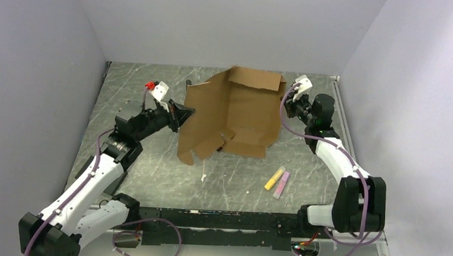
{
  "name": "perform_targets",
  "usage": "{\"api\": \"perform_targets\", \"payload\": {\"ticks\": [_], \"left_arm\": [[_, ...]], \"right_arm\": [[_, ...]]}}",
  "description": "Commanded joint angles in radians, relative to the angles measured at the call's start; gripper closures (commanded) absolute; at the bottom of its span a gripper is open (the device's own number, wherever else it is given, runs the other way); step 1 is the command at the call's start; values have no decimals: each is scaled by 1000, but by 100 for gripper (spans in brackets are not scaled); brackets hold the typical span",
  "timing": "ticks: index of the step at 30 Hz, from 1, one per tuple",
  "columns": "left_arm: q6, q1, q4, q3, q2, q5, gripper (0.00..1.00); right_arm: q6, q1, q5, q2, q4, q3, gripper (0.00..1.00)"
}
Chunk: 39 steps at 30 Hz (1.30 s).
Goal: Fold the paper box
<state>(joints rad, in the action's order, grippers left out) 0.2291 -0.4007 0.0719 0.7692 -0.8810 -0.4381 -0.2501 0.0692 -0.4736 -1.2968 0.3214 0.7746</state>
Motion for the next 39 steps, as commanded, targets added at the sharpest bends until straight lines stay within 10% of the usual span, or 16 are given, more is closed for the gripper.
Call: {"api": "perform_targets", "payload": {"ticks": [1, 15, 29, 39], "left_arm": [[-105, -4, 162, 34, -56, 42, 100], [-216, -27, 380, -146, -150, 67, 100], [-259, -31, 396, -237, -74, 37, 100], [-275, -33, 389, -239, -54, 27, 100]], "right_arm": [[-30, 5, 39, -45, 157, 79, 100], [-107, 6, -11, -82, 507, -172, 99], [-50, -45, -153, -1, 317, -142, 80], [-209, -115, -369, 42, -54, -11, 41]]}}
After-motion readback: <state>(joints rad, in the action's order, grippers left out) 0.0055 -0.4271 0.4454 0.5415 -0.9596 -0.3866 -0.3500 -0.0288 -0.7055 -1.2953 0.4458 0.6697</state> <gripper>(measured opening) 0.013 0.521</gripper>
